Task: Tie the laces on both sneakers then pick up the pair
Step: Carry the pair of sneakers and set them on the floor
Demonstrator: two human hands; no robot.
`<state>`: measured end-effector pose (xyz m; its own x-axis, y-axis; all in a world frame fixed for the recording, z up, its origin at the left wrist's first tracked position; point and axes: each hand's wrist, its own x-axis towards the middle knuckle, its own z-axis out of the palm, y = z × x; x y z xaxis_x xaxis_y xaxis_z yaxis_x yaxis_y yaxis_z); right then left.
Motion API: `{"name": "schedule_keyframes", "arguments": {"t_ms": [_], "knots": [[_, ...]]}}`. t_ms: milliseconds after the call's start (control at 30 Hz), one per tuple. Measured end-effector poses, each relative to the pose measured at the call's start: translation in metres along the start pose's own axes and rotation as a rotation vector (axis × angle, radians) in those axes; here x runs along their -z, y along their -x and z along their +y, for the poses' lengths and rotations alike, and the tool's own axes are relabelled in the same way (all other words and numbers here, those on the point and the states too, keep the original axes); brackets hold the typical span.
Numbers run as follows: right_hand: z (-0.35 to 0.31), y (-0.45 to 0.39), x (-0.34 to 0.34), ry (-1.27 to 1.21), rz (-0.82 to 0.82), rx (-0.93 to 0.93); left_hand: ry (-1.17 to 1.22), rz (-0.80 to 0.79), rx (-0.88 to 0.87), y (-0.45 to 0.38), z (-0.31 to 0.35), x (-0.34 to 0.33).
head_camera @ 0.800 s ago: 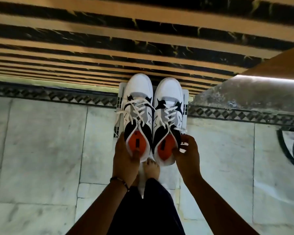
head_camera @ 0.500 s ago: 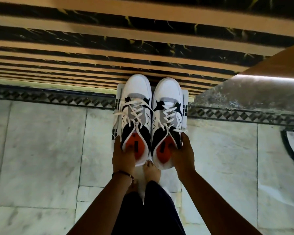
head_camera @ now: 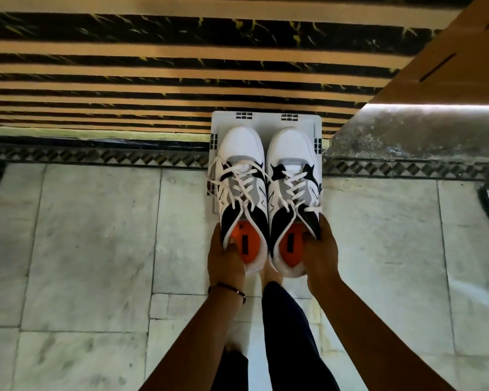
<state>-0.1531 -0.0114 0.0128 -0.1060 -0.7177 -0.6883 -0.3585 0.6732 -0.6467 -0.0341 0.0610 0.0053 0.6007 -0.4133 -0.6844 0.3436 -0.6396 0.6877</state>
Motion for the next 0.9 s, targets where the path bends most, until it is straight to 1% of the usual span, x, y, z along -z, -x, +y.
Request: {"name": "schedule_keyframes", "arguments": {"t_ms": [133, 300, 433, 533, 733, 800, 900], "knots": [[0.04, 0.067, 0.011, -0.028, 0.031, 0.001, -0.023, -0.046, -0.03, 0.049, -0.039, 0.038], [0.113, 0.142, 0.025, 0.025, 0.06, -0.075, -0.05, -0.068, 0.071, 0.111, -0.1, 0.081], [0.172, 0.161, 0.028, 0.04, 0.047, -0.142, -0.103, -0.105, 0.117, 0.129, -0.155, 0.096], [0.218, 0.138, 0.019, 0.087, 0.025, -0.158, -0.124, -0.109, 0.148, 0.111, -0.199, 0.09], [0.303, 0.042, -0.019, 0.118, -0.027, -0.119, -0.152, -0.017, 0.175, 0.024, -0.305, 0.049], [0.332, 0.005, -0.034, 0.17, -0.036, -0.082, -0.162, 0.002, 0.154, -0.009, -0.334, 0.034], [0.373, -0.047, -0.05, 0.192, -0.041, -0.023, -0.238, 0.036, 0.083, -0.052, -0.371, 0.01]]}}
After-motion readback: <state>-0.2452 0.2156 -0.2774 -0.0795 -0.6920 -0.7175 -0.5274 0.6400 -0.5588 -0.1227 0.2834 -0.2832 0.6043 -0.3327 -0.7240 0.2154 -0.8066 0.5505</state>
